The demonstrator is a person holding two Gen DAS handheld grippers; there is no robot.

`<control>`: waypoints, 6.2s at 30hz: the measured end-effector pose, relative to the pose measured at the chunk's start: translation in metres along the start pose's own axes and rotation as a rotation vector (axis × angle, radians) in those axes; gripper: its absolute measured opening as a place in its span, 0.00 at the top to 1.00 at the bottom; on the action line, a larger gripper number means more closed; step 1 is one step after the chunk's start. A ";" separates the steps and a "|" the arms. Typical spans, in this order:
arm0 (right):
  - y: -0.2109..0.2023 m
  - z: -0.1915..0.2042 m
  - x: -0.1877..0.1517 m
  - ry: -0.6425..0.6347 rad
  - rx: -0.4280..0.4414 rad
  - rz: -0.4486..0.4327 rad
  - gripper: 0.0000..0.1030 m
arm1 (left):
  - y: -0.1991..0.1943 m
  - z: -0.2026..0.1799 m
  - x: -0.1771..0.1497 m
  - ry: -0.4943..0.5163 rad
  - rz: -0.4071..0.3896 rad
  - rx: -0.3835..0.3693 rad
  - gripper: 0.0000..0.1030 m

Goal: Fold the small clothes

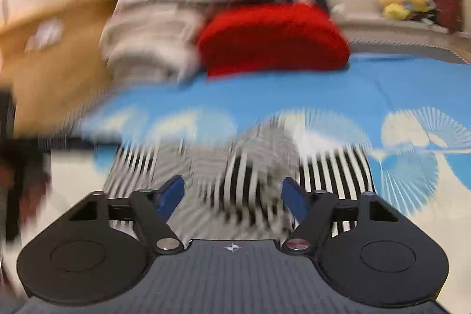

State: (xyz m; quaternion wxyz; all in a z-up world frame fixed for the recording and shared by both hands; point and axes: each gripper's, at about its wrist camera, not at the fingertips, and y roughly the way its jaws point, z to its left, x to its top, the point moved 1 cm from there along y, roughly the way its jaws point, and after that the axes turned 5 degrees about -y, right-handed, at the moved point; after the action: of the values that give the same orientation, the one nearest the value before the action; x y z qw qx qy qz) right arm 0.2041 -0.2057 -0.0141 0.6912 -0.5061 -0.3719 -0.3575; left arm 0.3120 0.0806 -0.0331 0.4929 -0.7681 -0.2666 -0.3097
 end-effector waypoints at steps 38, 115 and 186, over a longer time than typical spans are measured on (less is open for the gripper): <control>0.075 -0.060 -0.040 0.469 0.102 0.273 0.27 | 0.132 0.068 0.051 -0.175 0.137 0.006 0.13; -0.229 0.005 -0.182 0.141 -0.259 0.295 0.18 | -0.220 0.001 -0.242 0.016 0.142 0.313 0.00; -0.287 -0.015 -0.193 0.107 -0.083 0.341 0.77 | -0.236 -0.017 -0.256 0.184 0.235 0.223 0.92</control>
State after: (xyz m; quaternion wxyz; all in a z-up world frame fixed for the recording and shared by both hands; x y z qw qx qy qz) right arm -0.1335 -0.2642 -0.0621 0.7391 -0.5702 -0.2285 -0.2765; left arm -0.0308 0.1257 -0.0773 0.6303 -0.7029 -0.1615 -0.2873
